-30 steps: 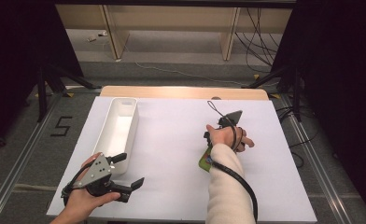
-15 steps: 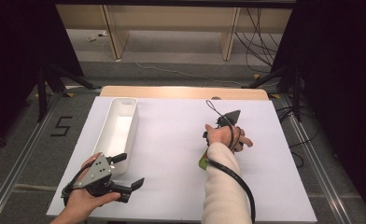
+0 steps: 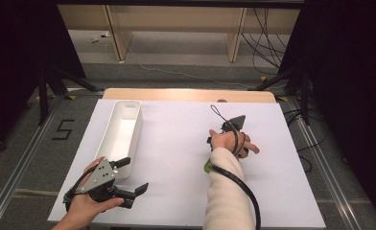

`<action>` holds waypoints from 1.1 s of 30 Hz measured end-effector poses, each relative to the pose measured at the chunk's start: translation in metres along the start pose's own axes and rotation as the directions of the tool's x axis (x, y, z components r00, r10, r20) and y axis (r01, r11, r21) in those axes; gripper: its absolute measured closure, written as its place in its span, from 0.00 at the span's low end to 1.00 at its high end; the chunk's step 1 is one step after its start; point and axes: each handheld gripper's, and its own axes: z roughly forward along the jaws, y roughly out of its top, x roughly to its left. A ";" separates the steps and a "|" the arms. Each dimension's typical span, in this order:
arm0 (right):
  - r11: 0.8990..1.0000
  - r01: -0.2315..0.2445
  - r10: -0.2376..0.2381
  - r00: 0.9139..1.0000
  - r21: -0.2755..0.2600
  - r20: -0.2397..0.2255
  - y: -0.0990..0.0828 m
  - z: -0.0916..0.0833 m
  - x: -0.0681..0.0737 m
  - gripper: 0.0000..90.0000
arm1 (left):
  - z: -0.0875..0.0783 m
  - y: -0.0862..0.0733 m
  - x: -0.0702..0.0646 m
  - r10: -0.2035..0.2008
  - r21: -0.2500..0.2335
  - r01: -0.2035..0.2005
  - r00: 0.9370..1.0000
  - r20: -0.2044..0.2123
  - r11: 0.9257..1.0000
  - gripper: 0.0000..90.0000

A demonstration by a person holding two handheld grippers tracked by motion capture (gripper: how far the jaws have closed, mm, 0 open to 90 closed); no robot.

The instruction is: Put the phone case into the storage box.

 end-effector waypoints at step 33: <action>0.997 -0.071 0.071 0.997 -0.001 0.012 -0.004 0.004 0.001 0.15 | 0.000 0.000 0.000 0.000 0.004 0.000 1.000 0.006 1.000 0.02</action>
